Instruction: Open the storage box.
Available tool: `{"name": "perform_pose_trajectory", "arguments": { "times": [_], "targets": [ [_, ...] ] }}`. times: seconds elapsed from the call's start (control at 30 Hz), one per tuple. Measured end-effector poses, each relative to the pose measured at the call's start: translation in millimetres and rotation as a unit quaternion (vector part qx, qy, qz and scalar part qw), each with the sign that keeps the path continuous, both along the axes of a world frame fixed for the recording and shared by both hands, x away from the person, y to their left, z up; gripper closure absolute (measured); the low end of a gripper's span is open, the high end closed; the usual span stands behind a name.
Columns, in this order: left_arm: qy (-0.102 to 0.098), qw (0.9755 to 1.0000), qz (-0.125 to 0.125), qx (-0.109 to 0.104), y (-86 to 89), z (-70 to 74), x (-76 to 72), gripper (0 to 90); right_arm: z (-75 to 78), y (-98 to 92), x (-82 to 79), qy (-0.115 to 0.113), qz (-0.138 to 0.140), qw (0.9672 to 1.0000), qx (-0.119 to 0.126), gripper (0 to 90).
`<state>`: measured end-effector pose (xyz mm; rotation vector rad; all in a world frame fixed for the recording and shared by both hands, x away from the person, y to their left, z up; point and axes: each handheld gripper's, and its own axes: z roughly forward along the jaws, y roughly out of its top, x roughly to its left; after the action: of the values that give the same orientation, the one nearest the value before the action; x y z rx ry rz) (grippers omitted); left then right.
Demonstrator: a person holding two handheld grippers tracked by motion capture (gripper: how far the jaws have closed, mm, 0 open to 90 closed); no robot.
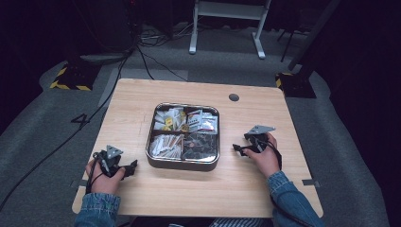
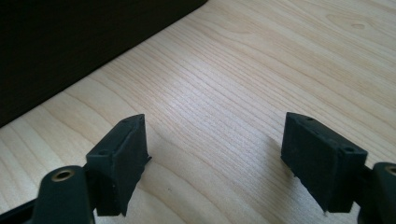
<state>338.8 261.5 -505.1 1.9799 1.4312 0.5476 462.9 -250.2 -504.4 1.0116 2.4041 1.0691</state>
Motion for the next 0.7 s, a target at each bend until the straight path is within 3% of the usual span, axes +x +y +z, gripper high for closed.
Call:
{"name": "perform_pose_trajectory", "arguments": {
  "times": [0.33, 0.47, 0.7],
  "targets": [
    [0.001, 1.0, -0.003, 0.001, -0.3, 0.1, 0.1, 18.2, 0.0, 0.1, 0.0, 0.0, 0.0, 1.0, -0.001, 23.1],
    [0.001, 1.0, -0.004, 0.0, -0.8, 0.0, 0.5, 18.2, -0.4, 0.5, 1.2, 0.004, -0.012, 0.9999, -0.005, 15.5],
    [0.001, 1.0, -0.008, 0.0, -1.6, 0.1, 1.5, 18.1, -0.5, 0.6, 0.9, 0.005, -0.019, 0.9998, -0.006, 15.3]
  ]
}}
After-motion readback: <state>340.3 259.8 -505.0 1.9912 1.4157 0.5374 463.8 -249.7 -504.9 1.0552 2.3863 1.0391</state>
